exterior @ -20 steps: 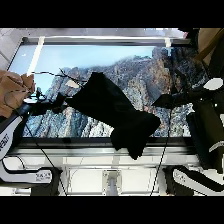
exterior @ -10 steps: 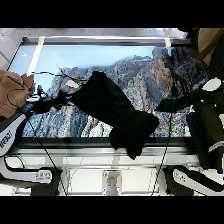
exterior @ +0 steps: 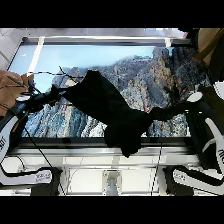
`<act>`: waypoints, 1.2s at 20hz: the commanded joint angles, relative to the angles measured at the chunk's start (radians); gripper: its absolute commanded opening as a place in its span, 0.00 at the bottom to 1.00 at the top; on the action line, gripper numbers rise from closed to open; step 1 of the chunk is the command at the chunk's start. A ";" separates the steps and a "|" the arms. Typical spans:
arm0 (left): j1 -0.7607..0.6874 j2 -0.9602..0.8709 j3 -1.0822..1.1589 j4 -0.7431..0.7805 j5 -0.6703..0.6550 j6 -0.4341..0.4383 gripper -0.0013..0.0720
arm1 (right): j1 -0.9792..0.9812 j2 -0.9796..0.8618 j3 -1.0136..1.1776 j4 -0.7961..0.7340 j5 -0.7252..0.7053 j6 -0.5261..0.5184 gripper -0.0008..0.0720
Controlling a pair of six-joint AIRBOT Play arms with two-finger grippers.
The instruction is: Fold the clothes and pants, and hang the long-sleeved shirts on hangers.
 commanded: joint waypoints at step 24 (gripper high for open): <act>0.478 0.544 -0.097 0.812 -0.415 -0.162 0.05 | -0.022 -0.146 0.580 -0.241 -0.024 0.354 0.63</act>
